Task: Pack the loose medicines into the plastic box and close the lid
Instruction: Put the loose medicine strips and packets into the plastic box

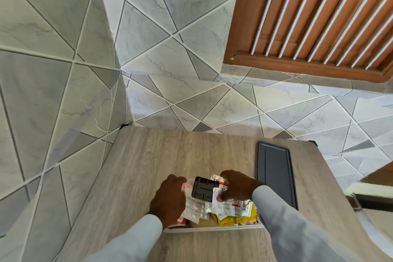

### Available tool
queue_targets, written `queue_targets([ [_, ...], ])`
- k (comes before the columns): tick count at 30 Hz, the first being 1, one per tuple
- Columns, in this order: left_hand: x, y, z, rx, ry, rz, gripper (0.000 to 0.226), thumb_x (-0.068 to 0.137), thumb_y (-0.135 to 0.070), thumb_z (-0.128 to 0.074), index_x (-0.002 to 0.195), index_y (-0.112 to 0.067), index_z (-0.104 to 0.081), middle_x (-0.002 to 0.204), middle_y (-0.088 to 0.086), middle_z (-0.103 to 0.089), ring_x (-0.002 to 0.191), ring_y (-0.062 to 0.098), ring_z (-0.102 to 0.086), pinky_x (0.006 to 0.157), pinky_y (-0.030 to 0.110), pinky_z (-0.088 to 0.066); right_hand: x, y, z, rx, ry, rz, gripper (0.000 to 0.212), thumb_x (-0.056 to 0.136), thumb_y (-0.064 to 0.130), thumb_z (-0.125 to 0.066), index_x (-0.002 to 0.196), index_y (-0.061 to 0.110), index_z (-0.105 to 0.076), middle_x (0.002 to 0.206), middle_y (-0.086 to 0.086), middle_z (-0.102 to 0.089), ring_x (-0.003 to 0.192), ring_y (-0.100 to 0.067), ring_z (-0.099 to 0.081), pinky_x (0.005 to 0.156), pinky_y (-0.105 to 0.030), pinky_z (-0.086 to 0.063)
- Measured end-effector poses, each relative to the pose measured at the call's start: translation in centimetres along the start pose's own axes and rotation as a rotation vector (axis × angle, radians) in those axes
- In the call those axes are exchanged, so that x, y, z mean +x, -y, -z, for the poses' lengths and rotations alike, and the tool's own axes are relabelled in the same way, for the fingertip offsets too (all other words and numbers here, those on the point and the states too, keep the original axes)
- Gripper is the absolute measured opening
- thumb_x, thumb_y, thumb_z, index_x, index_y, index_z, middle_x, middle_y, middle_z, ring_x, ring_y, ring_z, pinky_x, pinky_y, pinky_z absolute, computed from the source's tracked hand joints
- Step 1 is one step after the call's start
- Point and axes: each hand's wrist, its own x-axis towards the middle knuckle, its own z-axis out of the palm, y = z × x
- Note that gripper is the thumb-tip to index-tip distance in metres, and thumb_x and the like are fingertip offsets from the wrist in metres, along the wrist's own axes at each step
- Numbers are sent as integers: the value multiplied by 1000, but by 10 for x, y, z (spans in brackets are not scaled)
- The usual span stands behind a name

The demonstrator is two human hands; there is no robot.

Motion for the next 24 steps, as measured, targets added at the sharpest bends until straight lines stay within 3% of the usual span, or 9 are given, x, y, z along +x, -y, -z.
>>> queue_targets([
  [2,2,-1,3,-3,-50,-38,35,95,-15,-43,128,-24,-50,126,-2,-54,115,15,-50,96,27,-42,3,7,-3,-7,5,25,58,75,38,-75,122,16,-49,127,-4,-53,117,-26,-53,87,-31,-42],
  [6,2,-5,5,-301,136,-92,25,96,-31,-46,120,-31,-53,113,-4,-63,105,13,-60,90,28,-48,8,20,-11,-12,4,75,49,75,34,-74,114,15,-52,120,-5,-56,110,-27,-55,83,-33,-44],
  [10,5,0,4,-196,122,-32,15,91,-21,-54,99,-33,-56,91,-8,-64,83,7,-62,74,24,-52,14,23,-22,49,-37,123,39,77,27,-73,110,20,-54,119,-6,-58,107,-27,-57,88,-35,-48],
  [16,5,11,8,-15,107,31,10,88,-32,-55,97,-28,-58,83,-10,-59,75,12,-61,69,30,-53,5,6,-31,141,-249,118,37,82,22,-65,117,29,-52,119,2,-58,110,-19,-55,98,-37,-46],
  [21,8,20,10,-9,93,52,11,93,-30,-48,95,-28,-58,88,-6,-63,75,10,-61,67,28,-53,-22,-2,-53,139,-474,68,35,85,37,-63,117,28,-53,116,6,-60,109,-16,-56,95,-32,-46],
  [24,9,23,10,43,62,42,14,94,-31,-46,94,-27,-59,93,-4,-64,77,10,-61,69,27,-53,-31,-4,-79,136,-428,27,46,79,49,-65,118,28,-53,114,6,-59,107,-16,-55,92,-30,-43],
])
